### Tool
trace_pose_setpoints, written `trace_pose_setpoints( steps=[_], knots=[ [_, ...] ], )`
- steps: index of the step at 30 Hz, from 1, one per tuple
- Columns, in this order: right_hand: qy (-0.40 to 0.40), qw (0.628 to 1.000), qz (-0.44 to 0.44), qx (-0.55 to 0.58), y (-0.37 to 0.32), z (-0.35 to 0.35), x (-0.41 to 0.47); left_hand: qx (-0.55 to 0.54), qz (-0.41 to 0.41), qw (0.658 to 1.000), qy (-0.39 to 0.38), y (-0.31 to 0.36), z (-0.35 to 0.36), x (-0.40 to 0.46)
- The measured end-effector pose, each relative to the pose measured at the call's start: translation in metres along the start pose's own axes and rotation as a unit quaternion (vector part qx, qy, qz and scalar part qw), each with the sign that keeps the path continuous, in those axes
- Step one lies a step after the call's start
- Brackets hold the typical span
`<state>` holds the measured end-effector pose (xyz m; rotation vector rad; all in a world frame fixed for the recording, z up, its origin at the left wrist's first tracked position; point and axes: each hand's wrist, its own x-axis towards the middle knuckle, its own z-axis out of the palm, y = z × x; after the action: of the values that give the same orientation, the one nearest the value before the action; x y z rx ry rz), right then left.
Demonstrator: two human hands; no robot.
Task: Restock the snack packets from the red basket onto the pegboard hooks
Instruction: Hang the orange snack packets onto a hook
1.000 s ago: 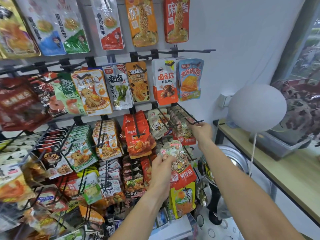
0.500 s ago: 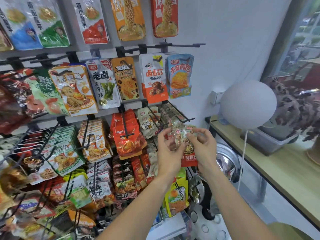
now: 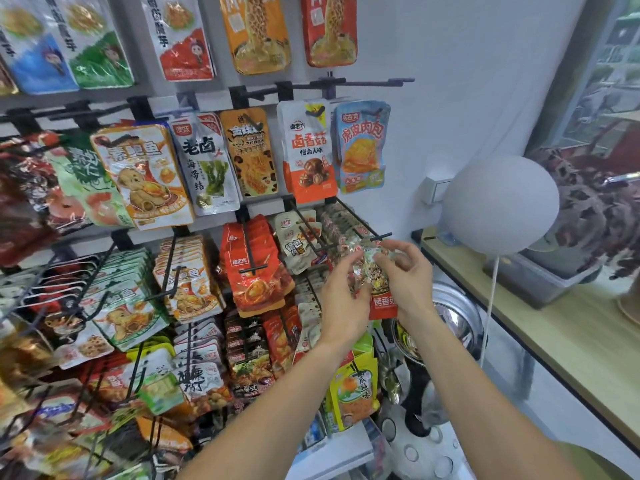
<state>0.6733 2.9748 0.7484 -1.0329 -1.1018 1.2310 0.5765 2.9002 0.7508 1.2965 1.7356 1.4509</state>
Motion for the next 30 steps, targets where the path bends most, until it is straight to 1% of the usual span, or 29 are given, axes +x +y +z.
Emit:
trace_pose_setpoints(
  steps=[4, 7, 11, 16, 19, 22, 24, 27, 30],
  knots=[
    [-0.011, 1.0, -0.01, -0.027, 0.001, 0.0, -0.001, 0.004, 0.006, 1.0, 0.0, -0.006, 0.0, -0.002],
    [-0.003, 0.999, -0.011, -0.047, 0.002, 0.005, 0.002, 0.009, -0.003, 1.0, -0.008, -0.009, -0.001, 0.001],
    [0.028, 0.995, -0.004, -0.101, 0.004, 0.019, 0.019, 0.051, -0.008, 0.998, -0.029, -0.017, -0.003, 0.01],
    [0.051, 0.984, -0.014, -0.173, 0.001, 0.04, 0.049, 0.054, -0.015, 0.998, -0.036, -0.023, -0.014, 0.01],
    [0.082, 0.978, -0.037, -0.189, 0.009, 0.039, 0.041, 0.059, -0.007, 0.997, -0.04, -0.029, -0.029, 0.001],
    [0.092, 0.976, -0.071, -0.185, 0.028, 0.031, -0.001, 0.074, 0.009, 0.996, -0.043, -0.038, -0.052, -0.02],
    [0.07, 0.98, -0.072, -0.174, 0.048, 0.029, -0.045, 0.087, 0.023, 0.995, -0.047, -0.056, -0.07, -0.04],
    [-0.001, 0.985, -0.042, -0.17, 0.089, 0.03, -0.125, 0.124, 0.025, 0.99, -0.061, -0.097, -0.103, -0.086],
    [-0.081, 0.979, 0.03, -0.186, 0.148, 0.03, -0.207, 0.162, -0.013, 0.983, -0.091, -0.157, -0.137, -0.145]
  ],
)
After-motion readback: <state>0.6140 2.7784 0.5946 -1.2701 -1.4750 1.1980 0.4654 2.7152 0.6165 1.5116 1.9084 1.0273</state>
